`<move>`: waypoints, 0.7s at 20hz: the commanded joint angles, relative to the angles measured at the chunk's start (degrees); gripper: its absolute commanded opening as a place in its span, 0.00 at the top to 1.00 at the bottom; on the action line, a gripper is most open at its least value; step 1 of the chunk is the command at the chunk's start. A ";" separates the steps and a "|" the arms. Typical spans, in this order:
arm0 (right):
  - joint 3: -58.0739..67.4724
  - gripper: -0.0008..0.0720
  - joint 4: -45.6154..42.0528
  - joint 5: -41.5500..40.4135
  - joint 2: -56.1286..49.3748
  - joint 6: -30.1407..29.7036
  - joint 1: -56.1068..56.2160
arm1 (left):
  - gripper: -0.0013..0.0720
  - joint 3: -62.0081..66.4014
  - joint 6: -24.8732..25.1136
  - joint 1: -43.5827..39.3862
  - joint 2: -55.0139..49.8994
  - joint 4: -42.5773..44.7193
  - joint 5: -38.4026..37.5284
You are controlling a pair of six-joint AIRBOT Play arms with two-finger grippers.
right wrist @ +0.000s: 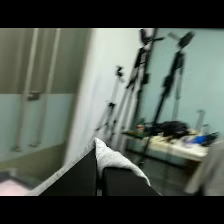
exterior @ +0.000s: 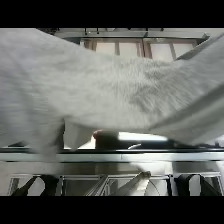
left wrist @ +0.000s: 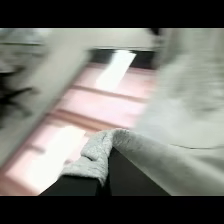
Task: Fold the shirts.
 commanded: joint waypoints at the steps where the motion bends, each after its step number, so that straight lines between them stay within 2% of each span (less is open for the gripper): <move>1: 9.16 0.97 -10.34 -1.92 -2.21 7.85 -0.79 | 0.95 -8.31 -1.44 11.17 2.58 -2.84 -5.92; 4: 4.74 0.97 -9.42 9.03 -10.08 10.97 3.26 | 0.95 -18.18 -2.82 0.83 -4.66 -1.25 -3.34; 5: 0.44 0.97 -10.60 9.53 -12.74 10.91 7.58 | 0.95 -20.09 -2.60 -4.42 -7.98 1.22 -3.23; 7: -8.81 0.97 -18.97 5.79 -17.11 11.02 15.89 | 0.95 -21.68 -2.10 -14.86 -16.55 7.15 -3.78; 9: -17.88 0.97 -27.43 -1.53 -21.97 11.65 21.79 | 0.95 -20.74 -3.45 -21.97 -27.41 11.76 -3.41; 12: -26.75 0.97 -29.38 -12.04 -33.59 10.49 25.11 | 0.95 -12.81 -8.74 -27.36 -47.78 15.45 -2.36; 14: -27.06 0.97 -27.34 -13.88 -44.19 7.89 25.35 | 0.95 -4.79 -13.99 -28.20 -62.10 16.52 -1.60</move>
